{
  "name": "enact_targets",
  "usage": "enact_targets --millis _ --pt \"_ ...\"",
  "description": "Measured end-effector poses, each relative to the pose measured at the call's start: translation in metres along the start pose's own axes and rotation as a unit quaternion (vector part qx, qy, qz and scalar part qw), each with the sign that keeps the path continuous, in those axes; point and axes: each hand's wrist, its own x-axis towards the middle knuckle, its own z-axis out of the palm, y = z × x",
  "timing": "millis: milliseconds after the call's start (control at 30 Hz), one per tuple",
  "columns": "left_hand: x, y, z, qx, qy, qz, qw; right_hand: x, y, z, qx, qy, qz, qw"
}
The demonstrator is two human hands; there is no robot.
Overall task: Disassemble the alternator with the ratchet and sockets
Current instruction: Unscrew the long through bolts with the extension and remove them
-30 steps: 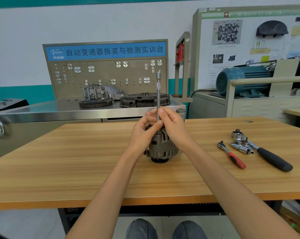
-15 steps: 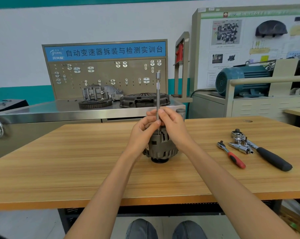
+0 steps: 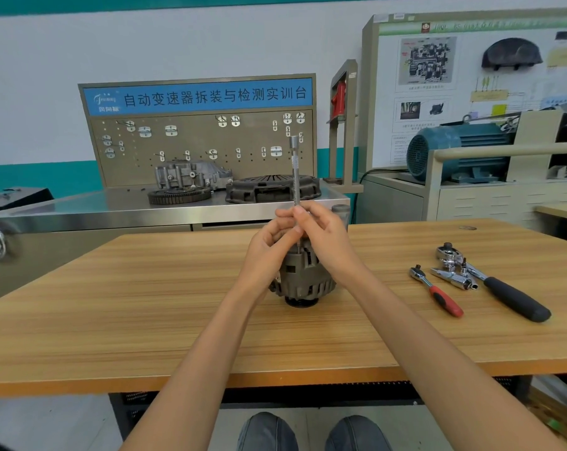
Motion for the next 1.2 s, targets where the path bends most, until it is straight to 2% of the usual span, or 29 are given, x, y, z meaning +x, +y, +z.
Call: enact_targets --millis 200,600,833,1200 --pt "0.0005 -0.0003 0.0013 0.006 0.013 -0.002 1.000 -0.0012 -0.0021 0.0019 0.036 -0.001 0.013 0.999" --pt "0.0007 -0.0012 0.0042 0.021 0.024 -0.009 0.999 0.0004 0.0011 0.0001 0.019 0.004 0.007 1.000" --pt "-0.0016 0.0015 0.0003 0.009 0.004 -0.003 1.000 -0.0004 0.0007 -0.0006 0.014 0.000 0.012 1.000" --pt "0.0020 -0.0034 0.0048 0.031 0.041 -0.006 0.999 -0.0027 -0.0038 0.0036 0.038 0.009 0.032 0.999"
